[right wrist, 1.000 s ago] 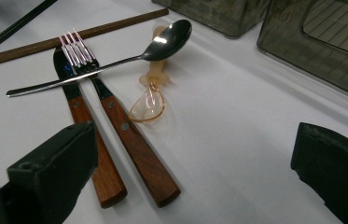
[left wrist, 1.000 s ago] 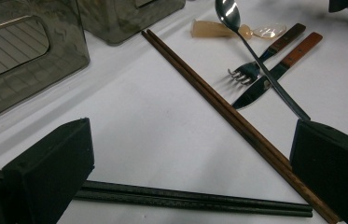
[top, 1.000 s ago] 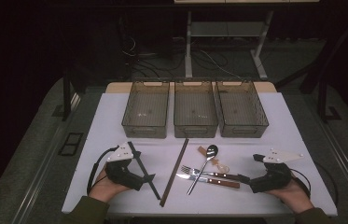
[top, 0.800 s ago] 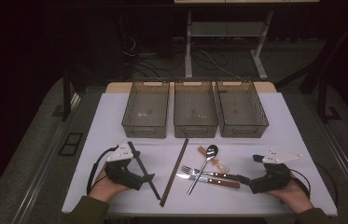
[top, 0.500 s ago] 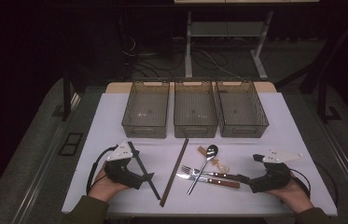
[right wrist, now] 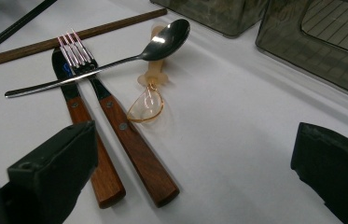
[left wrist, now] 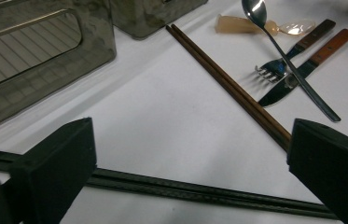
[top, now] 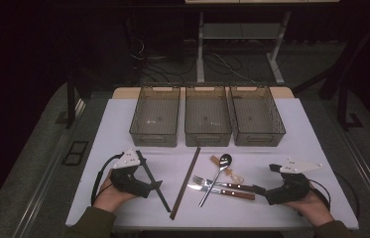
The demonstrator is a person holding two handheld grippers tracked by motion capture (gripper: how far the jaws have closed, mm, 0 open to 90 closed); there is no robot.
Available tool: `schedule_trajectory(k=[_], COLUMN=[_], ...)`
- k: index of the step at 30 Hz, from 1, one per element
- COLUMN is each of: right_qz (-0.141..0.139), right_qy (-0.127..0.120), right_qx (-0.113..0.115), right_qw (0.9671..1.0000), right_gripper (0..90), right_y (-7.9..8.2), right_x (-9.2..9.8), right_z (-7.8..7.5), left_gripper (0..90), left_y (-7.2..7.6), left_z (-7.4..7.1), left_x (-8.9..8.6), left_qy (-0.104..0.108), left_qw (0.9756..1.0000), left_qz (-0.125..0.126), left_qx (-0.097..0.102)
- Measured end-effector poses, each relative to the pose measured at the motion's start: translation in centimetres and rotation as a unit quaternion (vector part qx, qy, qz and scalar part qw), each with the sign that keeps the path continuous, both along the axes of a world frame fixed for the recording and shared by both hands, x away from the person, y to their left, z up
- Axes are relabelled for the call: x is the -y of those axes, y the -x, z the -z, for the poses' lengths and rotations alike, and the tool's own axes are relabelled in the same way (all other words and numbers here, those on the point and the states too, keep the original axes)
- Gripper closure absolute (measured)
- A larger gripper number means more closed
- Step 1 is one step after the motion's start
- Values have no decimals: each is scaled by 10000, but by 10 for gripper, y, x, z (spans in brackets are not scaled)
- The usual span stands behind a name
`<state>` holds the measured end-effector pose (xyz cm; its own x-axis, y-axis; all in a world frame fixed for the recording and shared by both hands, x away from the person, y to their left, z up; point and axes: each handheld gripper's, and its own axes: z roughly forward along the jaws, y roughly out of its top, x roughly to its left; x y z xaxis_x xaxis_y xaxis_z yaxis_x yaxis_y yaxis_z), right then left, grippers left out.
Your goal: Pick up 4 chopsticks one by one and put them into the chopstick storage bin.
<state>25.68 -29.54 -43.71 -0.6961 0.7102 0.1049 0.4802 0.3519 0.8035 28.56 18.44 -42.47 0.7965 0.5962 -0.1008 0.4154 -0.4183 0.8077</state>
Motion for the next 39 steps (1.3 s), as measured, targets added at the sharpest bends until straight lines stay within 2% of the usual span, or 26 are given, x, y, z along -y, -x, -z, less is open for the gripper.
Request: schedule_trajectory(k=[7,11,18,25,28,35,39], right_qz=[-24,-33,-3,-6,14,-7,-30], right_qy=[-5,-7,-32,-2,-18,-8,-5], right_qx=[24,20,48,48,49,71,81], right_qw=[10000,10000,10000,10000,10000,10000,10000], right_gripper=[8,8,8,8,8,8,8], right_y=[0,0,0,-1,-1,-1,-1], right_x=[0,0,0,-1,-1,-1,-1], right_z=[0,0,-1,0,-1,-1,0], left_gripper=[81,149,278,394,425,549,641], left_y=[-6,-9,-14,-21,-24,-30,-33], left_z=[1,1,4,5,7,10,8], left_x=[-5,-8,-13,-17,-17,-22,-26], left_qy=[-11,-84,-113,-221,-373,-482,-546], left_qw=[9999,9997,9996,9991,9985,9970,9962], left_qz=[-145,-241,-251,-361,-388,-598,-659], left_qx=[18,-33,-84,-7,-16,30,152])
